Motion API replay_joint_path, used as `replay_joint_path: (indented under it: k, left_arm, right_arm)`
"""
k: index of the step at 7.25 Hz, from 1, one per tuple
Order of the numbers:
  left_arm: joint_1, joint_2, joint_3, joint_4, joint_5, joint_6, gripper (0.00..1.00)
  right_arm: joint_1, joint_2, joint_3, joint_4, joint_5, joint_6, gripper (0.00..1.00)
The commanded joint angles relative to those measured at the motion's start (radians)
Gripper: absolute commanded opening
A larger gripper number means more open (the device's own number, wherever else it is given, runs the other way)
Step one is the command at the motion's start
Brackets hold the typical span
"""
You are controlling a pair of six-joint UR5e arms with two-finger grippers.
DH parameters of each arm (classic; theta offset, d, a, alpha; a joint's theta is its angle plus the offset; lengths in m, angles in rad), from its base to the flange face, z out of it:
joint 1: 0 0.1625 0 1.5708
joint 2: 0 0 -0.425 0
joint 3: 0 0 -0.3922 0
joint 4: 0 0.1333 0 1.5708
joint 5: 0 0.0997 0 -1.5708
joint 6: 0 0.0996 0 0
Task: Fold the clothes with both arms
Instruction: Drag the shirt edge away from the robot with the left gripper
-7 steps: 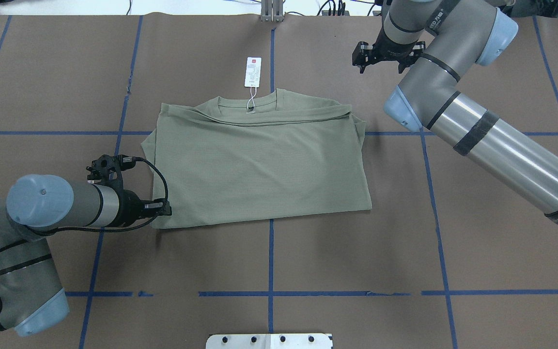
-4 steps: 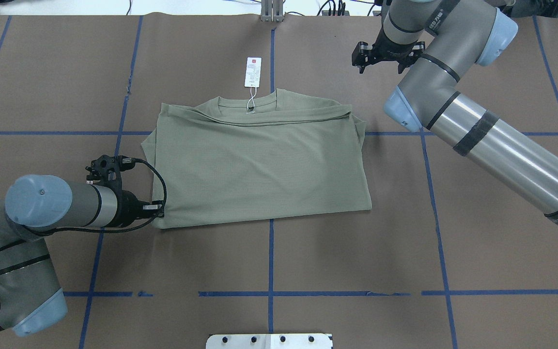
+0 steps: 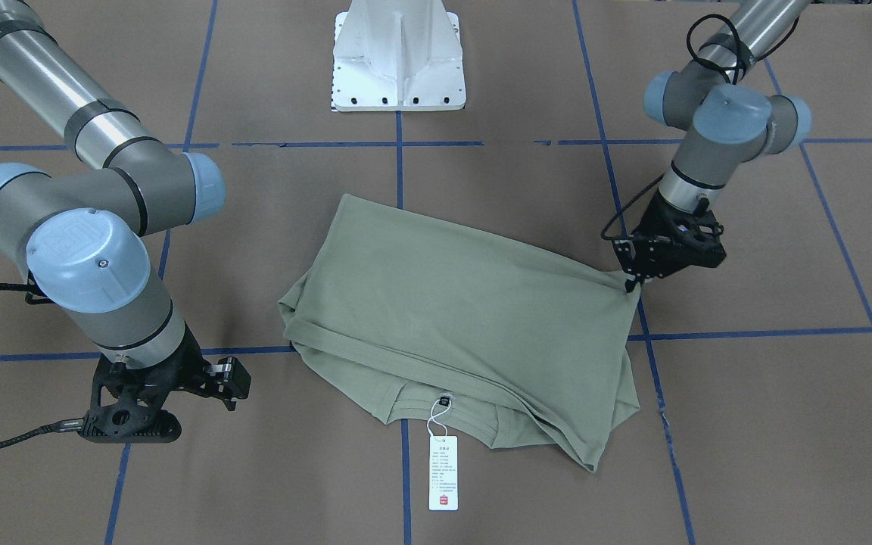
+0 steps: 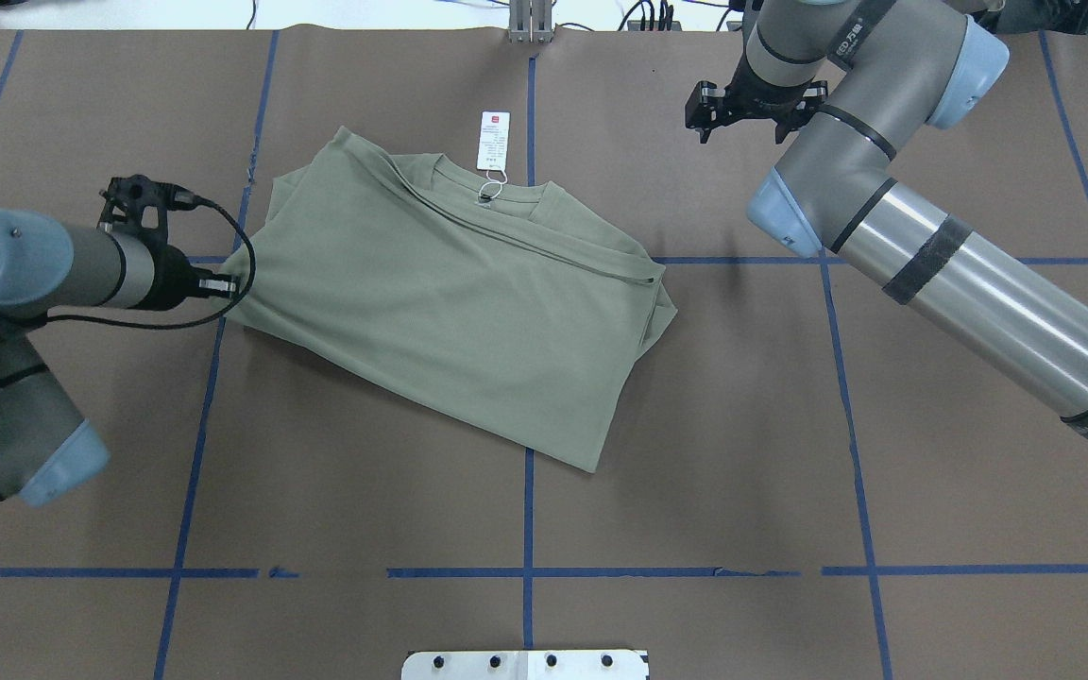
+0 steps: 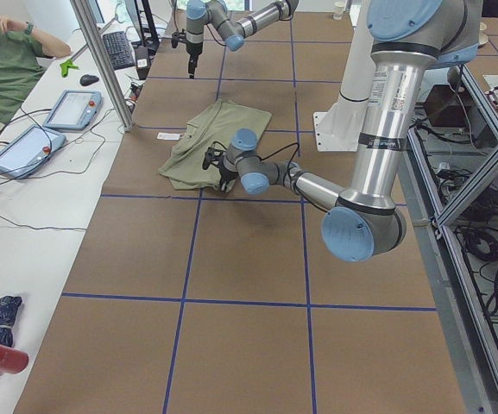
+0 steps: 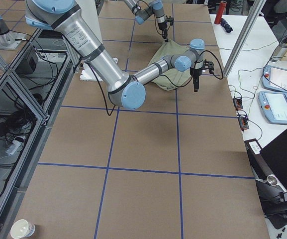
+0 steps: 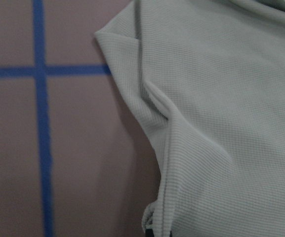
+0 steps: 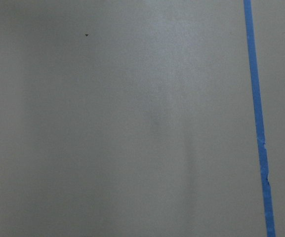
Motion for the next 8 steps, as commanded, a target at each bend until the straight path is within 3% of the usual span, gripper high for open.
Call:
replay_joint_path:
  k: [1,2,3,4,5,6,7,8]
  left_arm:
    - [-0.142,-0.24,0.306,-0.005,0.002,0.138,0.0]
    - [-0.182,-0.376,0.5,-0.016,0.01,0.21,0.0]
    - [-0.188,-0.511,0.669,-0.036,0.112,0.24,0.0]
    - [-0.19,-0.546,0.703,-0.041,0.136,0.266,0.0]
    - [-0.202,-0.542,0.691,-0.085,0.125,0.28,0.79]
    - [-0.217,-0.536,0.674,-0.122,0.035,0.266,1.0]
    - [-0.277,-0.534,0.663,-0.123,-0.145,0.257,1.0]
    - [-0.314,-0.53,0.663,-0.128,-0.266,0.252,1.0]
  right_arm:
    - [0.0,0.0,0.004,0.0,0.0,0.0,1.0]
    - [0.0,0.0,0.006,0.0,0.002,0.002,1.0]
    - [0.0,0.0,0.01,0.0,0.002,0.002,1.0]
    - [0.0,0.0,0.021,0.0,0.002,0.009,1.0]
    - [-0.024,0.011,0.021,0.0,0.0,0.064,1.0]
    - [-0.076,0.031,0.013,0.058,-0.012,0.188,1.0]
    - [-0.131,0.052,0.004,0.133,-0.059,0.376,1.0]
    - [-0.206,0.11,-0.025,0.135,-0.14,0.56,0.98]
